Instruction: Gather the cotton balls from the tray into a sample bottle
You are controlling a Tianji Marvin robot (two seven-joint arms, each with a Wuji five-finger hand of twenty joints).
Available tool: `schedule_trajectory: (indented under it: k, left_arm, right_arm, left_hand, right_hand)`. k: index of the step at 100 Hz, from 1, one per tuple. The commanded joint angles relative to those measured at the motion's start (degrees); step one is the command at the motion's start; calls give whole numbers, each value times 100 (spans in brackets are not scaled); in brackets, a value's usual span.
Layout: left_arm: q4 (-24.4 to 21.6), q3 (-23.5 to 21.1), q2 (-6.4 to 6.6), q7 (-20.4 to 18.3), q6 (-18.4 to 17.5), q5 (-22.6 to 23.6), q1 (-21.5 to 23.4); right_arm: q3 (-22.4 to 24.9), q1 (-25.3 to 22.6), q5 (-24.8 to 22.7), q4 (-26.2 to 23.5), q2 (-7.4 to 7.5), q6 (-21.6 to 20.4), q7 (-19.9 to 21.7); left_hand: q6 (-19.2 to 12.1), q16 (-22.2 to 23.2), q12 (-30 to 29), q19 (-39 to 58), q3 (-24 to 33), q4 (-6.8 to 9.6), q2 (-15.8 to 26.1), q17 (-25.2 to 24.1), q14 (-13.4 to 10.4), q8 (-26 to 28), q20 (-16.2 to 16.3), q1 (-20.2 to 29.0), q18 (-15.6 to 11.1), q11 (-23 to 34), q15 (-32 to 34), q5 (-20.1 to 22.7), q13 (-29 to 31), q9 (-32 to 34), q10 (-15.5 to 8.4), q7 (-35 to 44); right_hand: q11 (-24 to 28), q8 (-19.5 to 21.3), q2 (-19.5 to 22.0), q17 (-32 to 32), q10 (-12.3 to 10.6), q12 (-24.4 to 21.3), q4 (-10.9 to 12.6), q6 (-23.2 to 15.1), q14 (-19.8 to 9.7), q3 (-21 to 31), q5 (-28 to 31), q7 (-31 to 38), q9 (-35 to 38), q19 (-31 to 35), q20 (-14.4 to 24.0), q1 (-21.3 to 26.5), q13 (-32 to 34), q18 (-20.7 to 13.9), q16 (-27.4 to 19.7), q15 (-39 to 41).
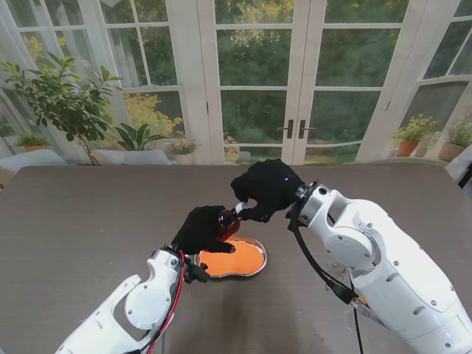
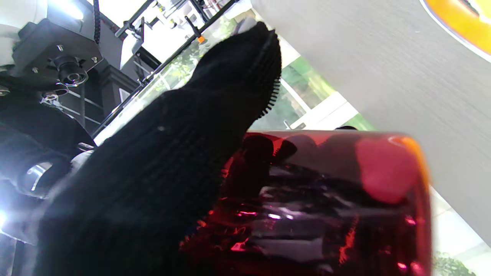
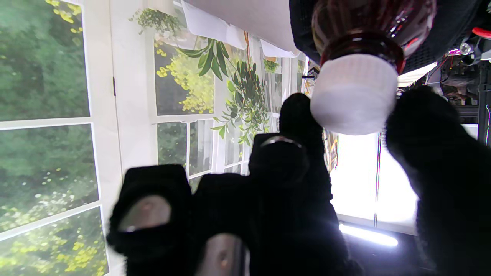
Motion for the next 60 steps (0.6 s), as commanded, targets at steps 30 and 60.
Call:
schedule_trajectory:
  k: [30,60]
  left_arm:
    - [-62,-25,24,-172,10,61,53]
    - [-57,-19,30,-198,6,63,45]
  right_arm:
    - [-94,20,-60,-55,36,97,258]
    - [-92,4,60,-107,60,203,496]
  left_hand:
    - [-754,31,-56,161,551,78,4626,32,465,172,24,362,-78,99,124,465,259,213,-34,731]
    - [-748,29,-59,160,549,79,4634,26,463,169,23,363,-73,98,121,463,251,208,-28,735]
  right_hand:
    - [97,445,304,84,-222,65,733,-234,-776,510,160,815,522,400,33,295,73,-129,31,347]
    - [205,708,898,103,-202,41,993,-180,-747,405,326,668,522,401,38,-51,72,-111,55,372]
